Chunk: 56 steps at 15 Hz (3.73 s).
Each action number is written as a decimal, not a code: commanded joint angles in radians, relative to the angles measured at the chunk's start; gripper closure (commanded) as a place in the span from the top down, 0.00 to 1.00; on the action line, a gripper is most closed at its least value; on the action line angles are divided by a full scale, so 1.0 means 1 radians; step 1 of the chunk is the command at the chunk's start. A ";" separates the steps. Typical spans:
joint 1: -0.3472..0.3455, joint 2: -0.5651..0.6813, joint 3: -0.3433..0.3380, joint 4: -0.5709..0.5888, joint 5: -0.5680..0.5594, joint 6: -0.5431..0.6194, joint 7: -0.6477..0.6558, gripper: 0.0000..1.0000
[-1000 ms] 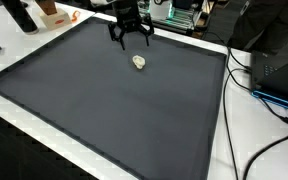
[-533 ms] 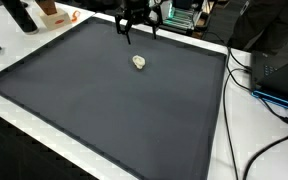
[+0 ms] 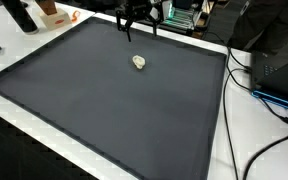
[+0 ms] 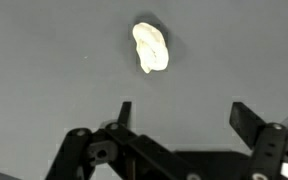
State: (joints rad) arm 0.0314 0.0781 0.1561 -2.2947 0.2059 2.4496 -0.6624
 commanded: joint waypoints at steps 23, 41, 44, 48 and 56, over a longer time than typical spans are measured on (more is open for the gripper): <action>0.023 0.257 -0.024 0.012 -0.264 0.199 0.117 0.27; 0.012 0.251 -0.008 0.023 -0.285 0.179 0.177 0.37; 0.011 0.239 -0.002 0.021 -0.275 0.181 0.183 0.58; 0.017 0.212 0.003 0.021 -0.271 0.177 0.212 0.89; 0.054 0.121 0.000 0.033 -0.273 0.075 0.358 1.00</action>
State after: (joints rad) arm 0.0634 0.2494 0.1602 -2.2546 -0.0611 2.5935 -0.3826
